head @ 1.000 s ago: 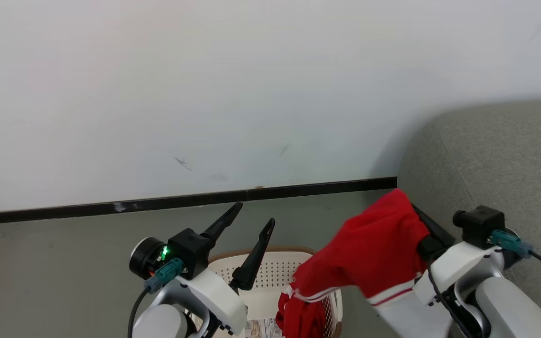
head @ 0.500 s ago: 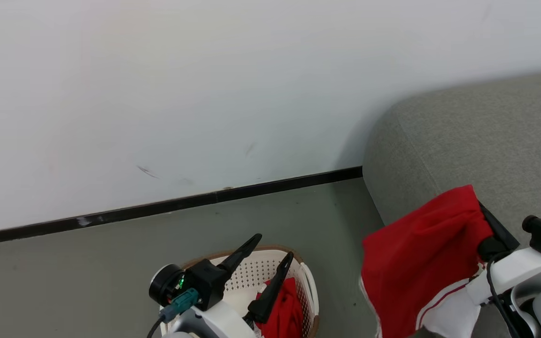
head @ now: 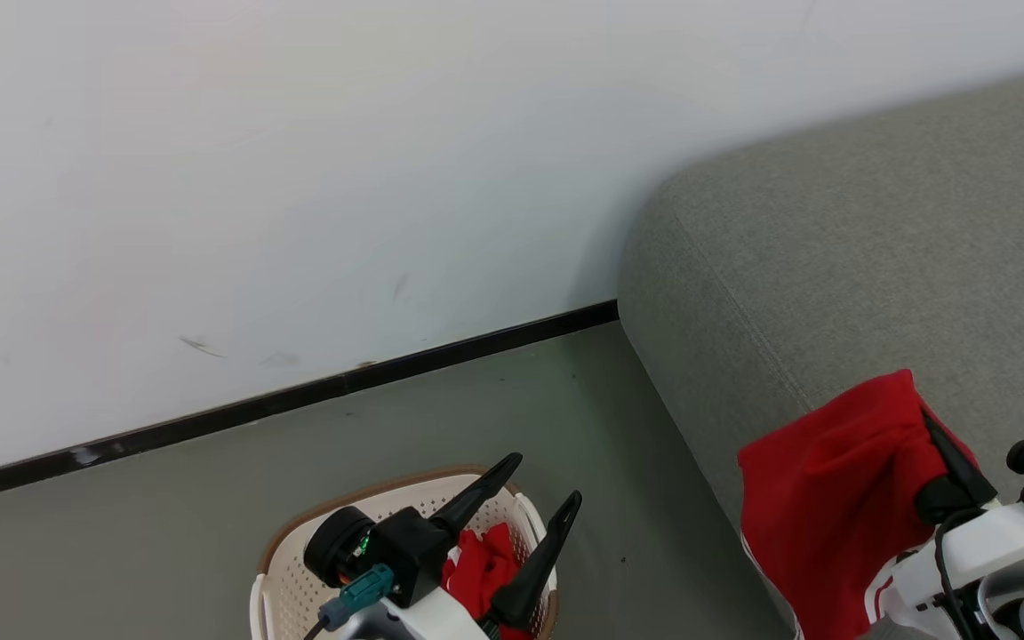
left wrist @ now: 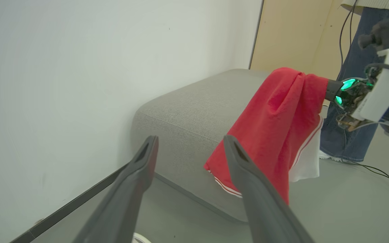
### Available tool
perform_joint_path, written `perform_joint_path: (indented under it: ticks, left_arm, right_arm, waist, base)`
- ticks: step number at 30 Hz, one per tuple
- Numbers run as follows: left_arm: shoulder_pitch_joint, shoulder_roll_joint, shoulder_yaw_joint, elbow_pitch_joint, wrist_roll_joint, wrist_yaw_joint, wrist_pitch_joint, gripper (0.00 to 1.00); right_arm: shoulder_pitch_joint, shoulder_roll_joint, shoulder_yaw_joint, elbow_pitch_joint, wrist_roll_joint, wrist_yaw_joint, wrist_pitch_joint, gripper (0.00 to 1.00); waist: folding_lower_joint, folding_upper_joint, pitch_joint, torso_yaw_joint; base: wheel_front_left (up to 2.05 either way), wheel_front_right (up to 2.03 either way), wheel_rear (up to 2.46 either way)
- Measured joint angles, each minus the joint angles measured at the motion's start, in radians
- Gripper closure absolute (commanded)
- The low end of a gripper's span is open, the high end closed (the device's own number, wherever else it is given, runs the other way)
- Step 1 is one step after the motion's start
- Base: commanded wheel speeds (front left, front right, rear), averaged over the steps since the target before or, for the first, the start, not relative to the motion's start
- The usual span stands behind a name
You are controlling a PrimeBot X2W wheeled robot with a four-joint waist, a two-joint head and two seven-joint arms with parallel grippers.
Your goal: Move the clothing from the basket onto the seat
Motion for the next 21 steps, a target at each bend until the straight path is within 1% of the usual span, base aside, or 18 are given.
perform_joint_path:
  ticks: [9, 14, 17, 21]
  left_arm:
    - [0.000, -0.001, 0.007, 0.000, 0.000, 0.002, -0.013, 0.00]
    - [0.000, -0.002, 0.021, -0.006, 0.000, 0.024, -0.022, 0.00]
    - [0.000, -0.002, 0.030, -0.016, 0.001, 0.037, -0.025, 0.00]
    - [-0.001, -0.002, 0.038, -0.028, 0.009, 0.046, -0.025, 0.00]
  right_arm:
    - [0.016, 0.005, 0.008, -0.026, -0.018, 0.000, 0.000, 1.00]
    - [0.009, 0.003, 0.036, -0.030, -0.018, 0.000, 0.002, 1.00]
    - [-0.019, -0.004, 0.056, -0.031, -0.018, 0.000, 0.006, 1.00]
    - [-0.097, -0.030, 0.063, -0.034, -0.017, 0.000, 0.016, 1.00]
  waist:
    - [0.0000, 0.0000, 0.009, -0.067]
    - [0.0000, 0.0000, 0.017, -0.096]
    - [0.0000, 0.0000, 0.028, -0.108]
    - [-0.0001, 0.0000, 0.047, -0.114]
  base:
    - [0.00, 0.00, 0.00]
    - [0.00, 0.00, 0.00]
    - [0.00, 0.00, 0.00]
    - [0.00, 0.00, 0.00]
